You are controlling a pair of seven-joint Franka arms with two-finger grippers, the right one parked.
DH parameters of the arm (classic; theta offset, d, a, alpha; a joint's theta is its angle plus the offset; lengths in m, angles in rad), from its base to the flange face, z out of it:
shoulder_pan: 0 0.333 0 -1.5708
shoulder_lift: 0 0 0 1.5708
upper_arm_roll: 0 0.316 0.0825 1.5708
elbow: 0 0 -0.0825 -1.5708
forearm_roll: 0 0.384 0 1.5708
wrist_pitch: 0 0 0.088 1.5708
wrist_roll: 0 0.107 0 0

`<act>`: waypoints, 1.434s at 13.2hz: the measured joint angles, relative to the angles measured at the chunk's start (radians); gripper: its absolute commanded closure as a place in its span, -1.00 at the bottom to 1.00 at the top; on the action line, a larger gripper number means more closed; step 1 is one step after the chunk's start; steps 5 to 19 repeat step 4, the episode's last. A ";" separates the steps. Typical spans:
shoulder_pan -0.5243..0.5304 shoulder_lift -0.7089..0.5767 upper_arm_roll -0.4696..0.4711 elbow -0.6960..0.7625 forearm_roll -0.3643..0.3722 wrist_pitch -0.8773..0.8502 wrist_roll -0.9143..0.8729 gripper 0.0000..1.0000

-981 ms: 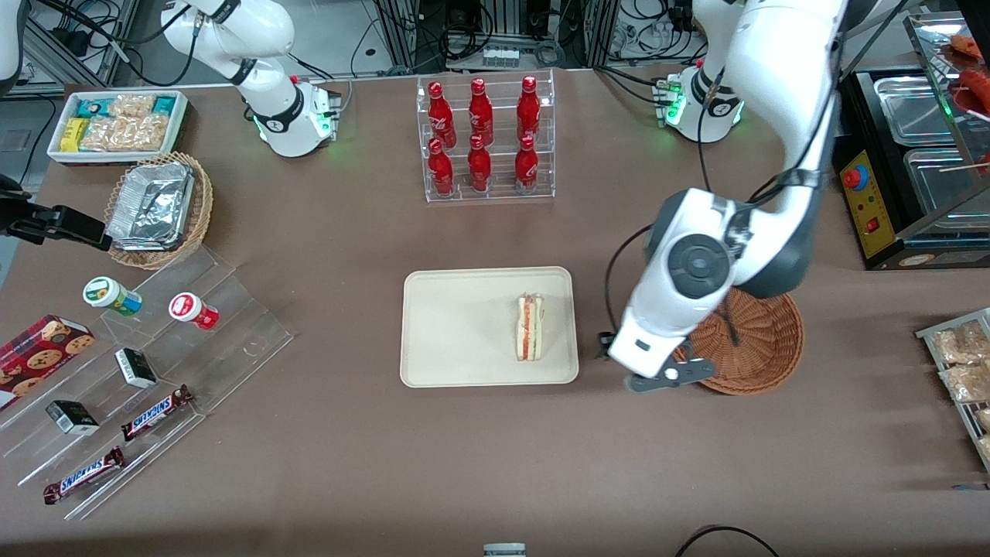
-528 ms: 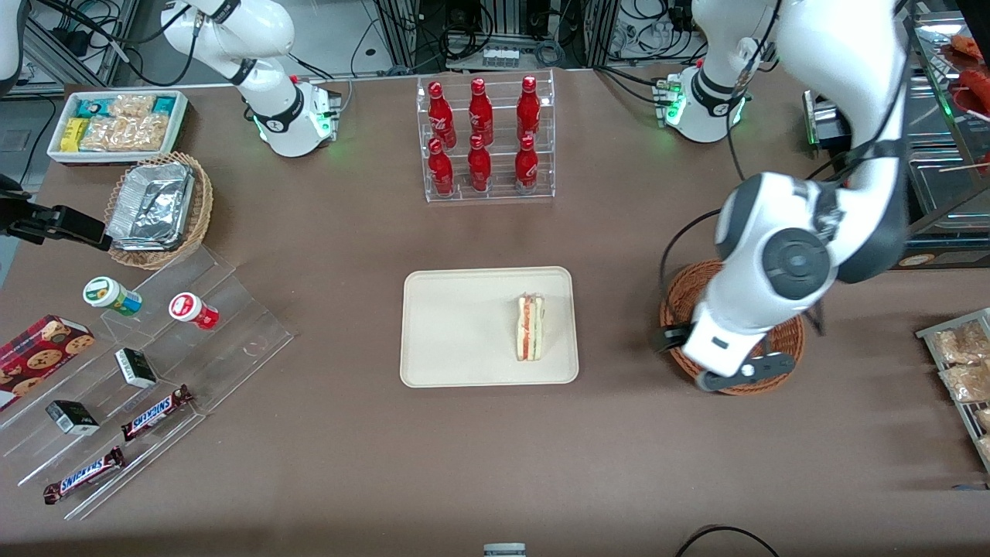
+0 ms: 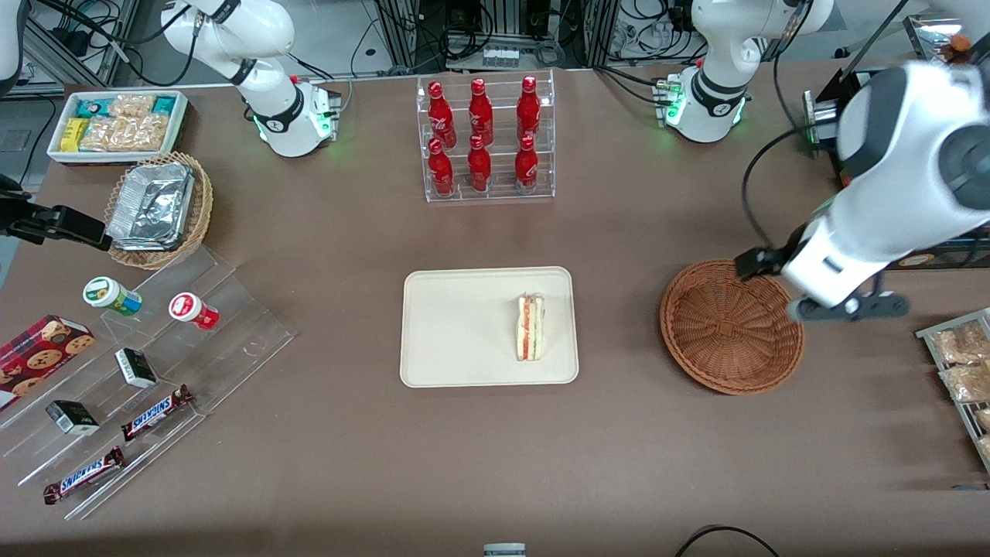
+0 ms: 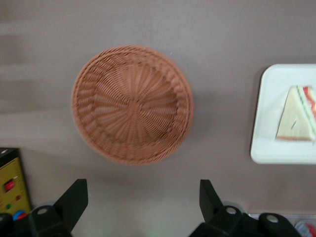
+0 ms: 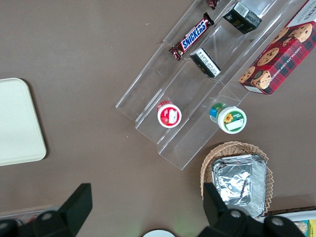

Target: Place sandwich from basket to tray

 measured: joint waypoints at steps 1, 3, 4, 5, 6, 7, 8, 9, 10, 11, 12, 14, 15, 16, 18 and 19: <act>0.015 -0.033 0.000 -0.008 0.000 -0.024 0.022 -1.00; 0.036 -0.093 0.002 -0.033 0.000 -0.042 0.041 -1.00; 0.039 -0.119 0.008 -0.050 0.001 -0.043 0.042 -1.00; 0.039 -0.119 0.008 -0.050 0.001 -0.043 0.042 -1.00; 0.039 -0.119 0.008 -0.050 0.001 -0.043 0.042 -1.00; 0.039 -0.119 0.008 -0.050 0.001 -0.043 0.042 -1.00; 0.039 -0.119 0.008 -0.050 0.001 -0.043 0.042 -1.00; 0.039 -0.119 0.008 -0.050 0.001 -0.043 0.042 -1.00; 0.039 -0.119 0.008 -0.050 0.001 -0.043 0.042 -1.00; 0.039 -0.119 0.008 -0.050 0.001 -0.043 0.042 -1.00; 0.039 -0.119 0.008 -0.050 0.001 -0.043 0.042 -1.00; 0.039 -0.119 0.008 -0.050 0.001 -0.043 0.042 -1.00; 0.039 -0.119 0.008 -0.050 0.001 -0.043 0.042 -1.00; 0.039 -0.119 0.008 -0.050 0.001 -0.043 0.042 -1.00; 0.039 -0.119 0.008 -0.050 0.001 -0.043 0.042 -1.00; 0.039 -0.119 0.008 -0.050 0.001 -0.043 0.042 -1.00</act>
